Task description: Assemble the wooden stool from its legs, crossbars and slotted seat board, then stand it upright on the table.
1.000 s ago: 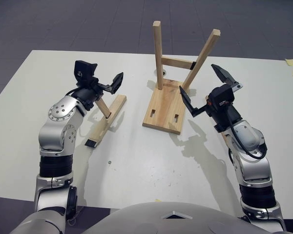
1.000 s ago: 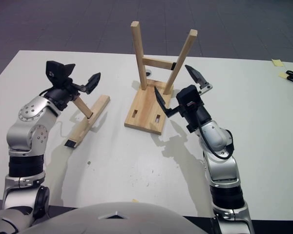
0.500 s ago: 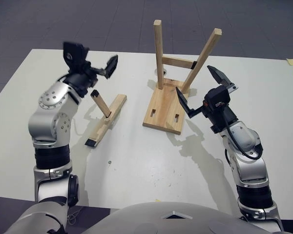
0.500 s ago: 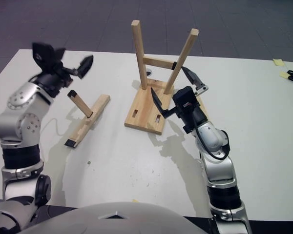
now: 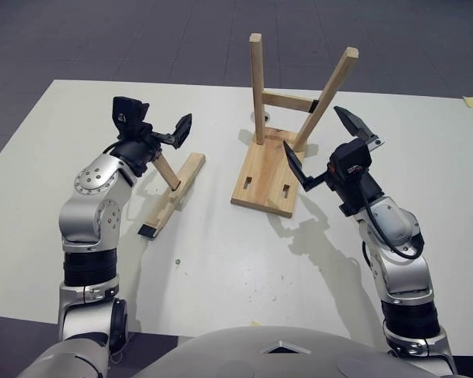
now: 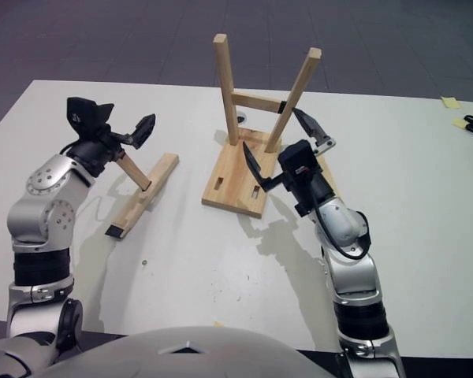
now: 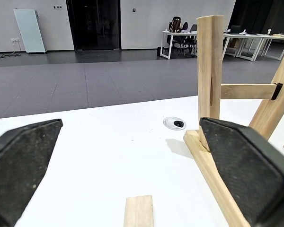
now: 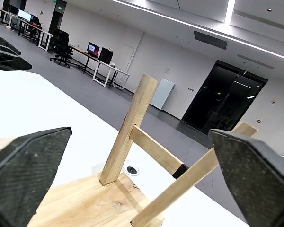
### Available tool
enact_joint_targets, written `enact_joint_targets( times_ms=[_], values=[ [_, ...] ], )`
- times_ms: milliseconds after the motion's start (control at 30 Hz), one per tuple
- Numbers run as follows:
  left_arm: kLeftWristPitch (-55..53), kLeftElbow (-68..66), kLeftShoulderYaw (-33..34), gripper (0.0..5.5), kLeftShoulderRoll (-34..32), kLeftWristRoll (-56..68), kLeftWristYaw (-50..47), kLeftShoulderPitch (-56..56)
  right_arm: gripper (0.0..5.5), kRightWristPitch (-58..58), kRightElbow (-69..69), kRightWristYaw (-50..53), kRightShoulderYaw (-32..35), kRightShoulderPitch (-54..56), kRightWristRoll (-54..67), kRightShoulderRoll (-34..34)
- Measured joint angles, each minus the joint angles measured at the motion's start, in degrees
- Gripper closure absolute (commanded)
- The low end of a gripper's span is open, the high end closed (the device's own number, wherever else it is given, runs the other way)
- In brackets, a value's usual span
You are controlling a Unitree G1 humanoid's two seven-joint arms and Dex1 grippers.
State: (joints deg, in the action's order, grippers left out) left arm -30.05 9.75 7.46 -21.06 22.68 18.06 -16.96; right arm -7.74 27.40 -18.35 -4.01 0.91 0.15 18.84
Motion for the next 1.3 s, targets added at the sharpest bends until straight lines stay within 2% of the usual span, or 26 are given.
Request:
enact_joint_targets(
  times_ms=[233,400,567,600,700,767,800,867,1033,1067,1300],
  values=[
    [-0.2,0.3,1.1,0.11,0.0,0.2,-0.3,-0.2,0.1,-0.8,0.9,0.2,-1.4,-1.7,0.0,-0.9],
    [-7.1,4.0,5.3,0.11,-0.5,3.9,-2.7,-1.3,0.1,-0.8,0.9,0.3,-2.9,-1.8,-0.5,-1.7],
    [-18.7,14.3,15.9,0.11,-8.6,15.8,-3.8,-10.8,0.1,-0.7,1.0,1.0,-3.5,-2.1,-1.2,-2.3],
    [-21.4,15.7,16.8,0.11,-10.0,17.6,-3.1,-10.4,0.1,-0.6,1.1,1.2,-3.6,-2.3,-1.4,-2.4],
    [-28.4,18.6,16.6,0.11,-17.0,19.7,3.0,2.0,0.1,-0.3,1.4,2.1,-3.6,-3.7,-2.2,-2.8],
    [-30.6,19.2,15.8,0.11,-20.5,19.2,6.3,11.3,0.1,-0.3,1.5,2.7,-3.5,-4.5,-2.5,-2.8],
    [-31.6,19.4,13.2,0.11,-23.1,18.0,8.7,17.6,0.1,-0.2,1.9,3.3,-3.3,-5.5,-3.0,-2.9],
    [-31.2,19.1,8.2,0.11,-23.3,15.7,10.0,21.4,0.1,-0.2,1.9,3.4,-3.4,-5.7,-3.2,-3.0],
    [-23.8,12.7,-3.9,0.11,-22.9,7.8,12.7,21.9,0.1,-0.1,1.6,3.4,-3.6,-4.6,-3.3,-3.5],
    [-21.3,10.4,-5.5,0.3,-22.9,5.4,12.7,21.6,0.1,-0.1,1.5,3.4,-3.5,-4.2,-3.3,-3.5],
    [-15.1,4.9,-7.2,1.38,-23.7,0.1,15.2,19.9,0.1,-0.1,1.4,3.4,-3.6,-3.9,-3.3,-3.5]
  ],
)
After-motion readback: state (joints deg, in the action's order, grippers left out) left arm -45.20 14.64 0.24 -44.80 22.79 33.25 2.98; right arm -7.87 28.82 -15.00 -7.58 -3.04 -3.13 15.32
